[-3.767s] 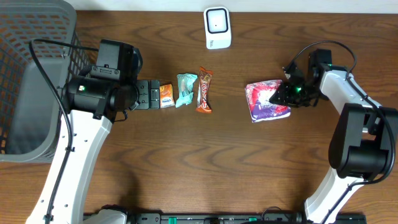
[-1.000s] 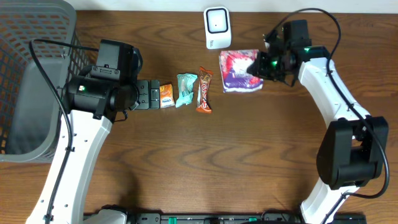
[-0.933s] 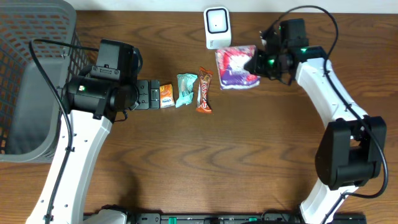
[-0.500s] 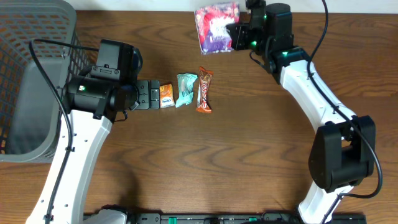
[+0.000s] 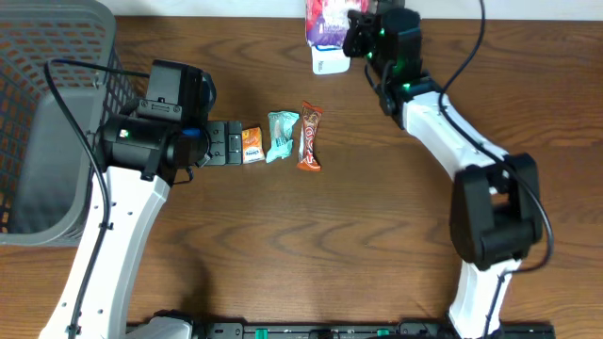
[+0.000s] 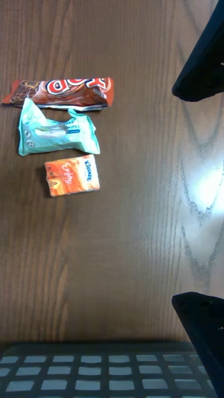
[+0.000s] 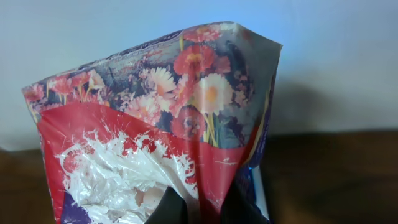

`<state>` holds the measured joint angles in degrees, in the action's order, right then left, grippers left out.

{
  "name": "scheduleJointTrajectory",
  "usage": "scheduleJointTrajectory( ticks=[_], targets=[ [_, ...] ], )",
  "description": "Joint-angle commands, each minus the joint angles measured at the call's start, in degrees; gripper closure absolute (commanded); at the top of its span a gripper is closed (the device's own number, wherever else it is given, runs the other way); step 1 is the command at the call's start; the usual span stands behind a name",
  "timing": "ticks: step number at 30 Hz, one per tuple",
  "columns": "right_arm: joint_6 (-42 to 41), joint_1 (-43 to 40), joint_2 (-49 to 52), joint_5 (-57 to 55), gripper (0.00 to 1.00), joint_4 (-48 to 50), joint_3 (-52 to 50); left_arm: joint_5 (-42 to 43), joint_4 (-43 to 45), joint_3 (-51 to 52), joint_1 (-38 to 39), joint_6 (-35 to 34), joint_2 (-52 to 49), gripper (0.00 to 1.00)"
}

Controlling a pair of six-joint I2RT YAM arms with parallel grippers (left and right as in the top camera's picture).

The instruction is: Scan the item barcode

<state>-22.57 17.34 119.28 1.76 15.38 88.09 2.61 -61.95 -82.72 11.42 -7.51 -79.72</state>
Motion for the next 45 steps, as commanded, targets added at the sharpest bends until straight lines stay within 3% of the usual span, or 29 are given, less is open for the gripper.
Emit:
scheduleJointTrajectory(
  ticks=[1, 11, 19, 25, 29, 35, 40, 41, 42, 43, 44, 45],
  targets=[
    [-1.7, -0.2, 3.8, -1.7, 0.99, 2.0, 1.2, -0.5, -0.2, 0.1, 0.1, -0.1, 0.3, 0.02],
    [-1.0, -3.0, 2.1, -4.0, 0.99, 2.8, 1.2, -0.5, -0.2, 0.1, 0.1, -0.1, 0.3, 0.02],
    [0.7, -12.6, -7.3, -4.0, 0.99, -12.8, 1.2, -0.5, -0.2, 0.1, 0.1, -0.1, 0.3, 0.02],
    [10.2, -22.6, -9.4, -4.2, 0.99, -27.4, 1.2, -0.5, -0.2, 0.1, 0.1, -0.1, 0.3, 0.02],
    [22.3, -29.0, -8.3, -4.3, 0.99, -34.7, 1.1, -0.5, -0.2, 0.1, 0.1, -0.1, 0.3, 0.02],
    [29.7, -37.0, -5.1, -3.8, 0.99, -38.5, 1.1, -0.5, -0.2, 0.1, 0.1, -0.1, 0.3, 0.02],
    [33.8, -41.2, -2.1, 2.9, 0.99, -39.0, 1.1, -0.5, -0.2, 0.1, 0.1, -0.1, 0.3, 0.02],
    [33.7, -41.9, -1.2, 3.5, 0.77, -39.1, 1.1, -0.5, -0.2, 0.1, 0.1, -0.1, 0.3, 0.02],
    [33.2, -42.1, -1.0, 3.5, 0.41, -39.3, 1.1, -0.5, -0.2, 0.1, 0.1, -0.1, 0.3, 0.02],
    [33.3, -42.1, -1.0, 3.5, 0.11, -39.5, 1.1, -0.5, -0.2, 0.1, 0.1, -0.1, 0.3, 0.02],
    [33.3, -42.0, -1.0, 3.5, 0.01, -39.5, 1.1, -0.5, -0.2, 0.1, 0.1, -0.1, 0.3, 0.02],
    [33.3, -42.0, -1.4, 3.5, 0.01, -39.6, 1.2, -0.5, -0.2, 0.1, 0.1, -0.1, 0.3, 0.02]
  ],
)
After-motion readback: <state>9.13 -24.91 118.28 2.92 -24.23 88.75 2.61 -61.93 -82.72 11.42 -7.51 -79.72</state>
